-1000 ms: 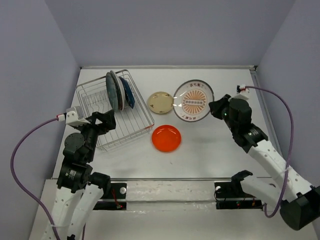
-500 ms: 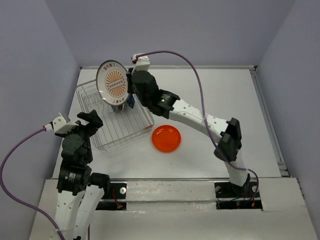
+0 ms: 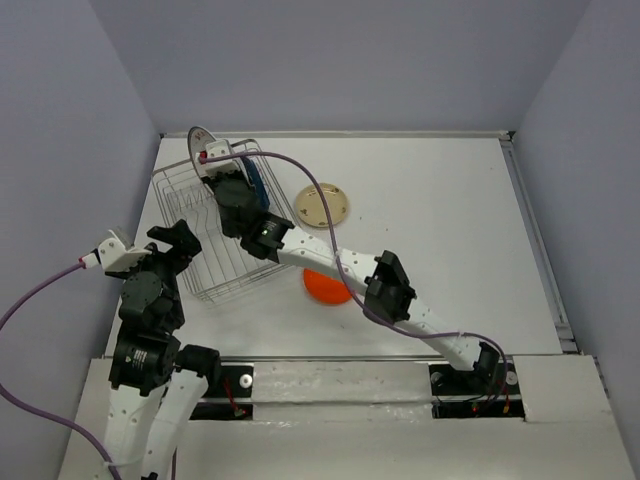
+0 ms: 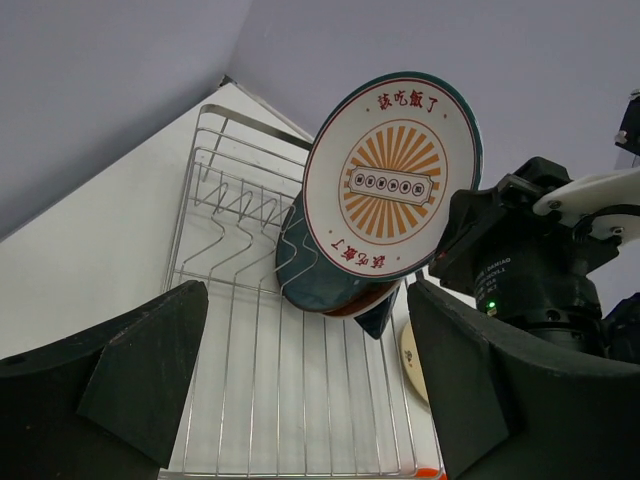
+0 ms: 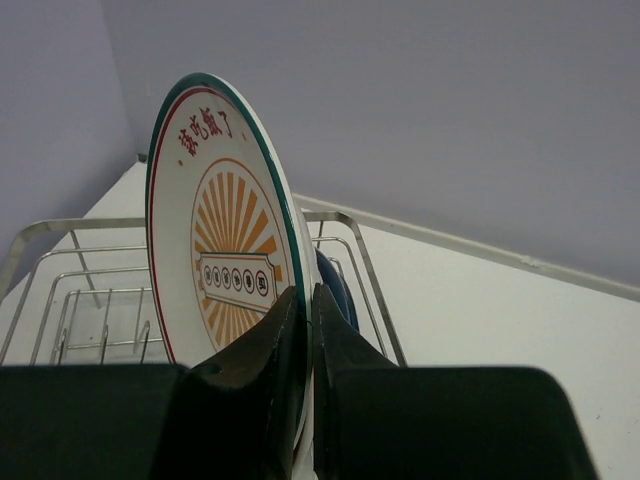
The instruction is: Load the plates into the dish rack
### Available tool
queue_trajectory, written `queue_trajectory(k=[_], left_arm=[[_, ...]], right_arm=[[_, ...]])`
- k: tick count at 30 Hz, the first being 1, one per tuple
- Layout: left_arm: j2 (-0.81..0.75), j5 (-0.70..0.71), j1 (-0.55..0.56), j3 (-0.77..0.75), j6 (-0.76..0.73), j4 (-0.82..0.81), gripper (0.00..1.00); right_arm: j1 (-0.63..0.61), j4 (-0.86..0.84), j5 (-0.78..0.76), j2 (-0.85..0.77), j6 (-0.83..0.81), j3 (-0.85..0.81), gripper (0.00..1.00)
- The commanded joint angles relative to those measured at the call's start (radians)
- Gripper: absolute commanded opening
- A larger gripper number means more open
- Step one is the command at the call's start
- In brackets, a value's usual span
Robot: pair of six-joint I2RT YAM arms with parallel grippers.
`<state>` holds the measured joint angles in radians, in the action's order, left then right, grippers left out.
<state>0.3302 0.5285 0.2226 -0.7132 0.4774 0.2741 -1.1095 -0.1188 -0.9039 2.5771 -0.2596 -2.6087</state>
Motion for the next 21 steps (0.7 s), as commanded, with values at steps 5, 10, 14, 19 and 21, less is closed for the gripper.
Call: queue_trajectory(k=[5, 10, 14, 19, 21], left_arm=[[-0.005, 0.022, 0.006, -0.031, 0.01, -0.035, 0.92], [0.009, 0.018, 0.006, -0.029, 0.012, -0.036, 0.92], [0.024, 0.007, 0.006, -0.029, 0.013, -0.039, 0.92], [0.035, -0.004, 0.003, -0.028, 0.013, -0.041, 0.91], [0.035, -0.007, -0.002, -0.028, 0.013, -0.042, 0.91]], right_arm=[[-0.021, -0.413, -0.102, 0.095, -0.322, -0.077, 0.07], [-0.021, -0.436, -0.124, 0.14, -0.343, -0.056, 0.07], [-0.021, -0.438, -0.125, 0.17, -0.342, -0.07, 0.07], [-0.03, -0.417, -0.135, 0.18, -0.311, -0.041, 0.07], [-0.041, -0.403, -0.13, 0.172, -0.279, -0.024, 0.07]])
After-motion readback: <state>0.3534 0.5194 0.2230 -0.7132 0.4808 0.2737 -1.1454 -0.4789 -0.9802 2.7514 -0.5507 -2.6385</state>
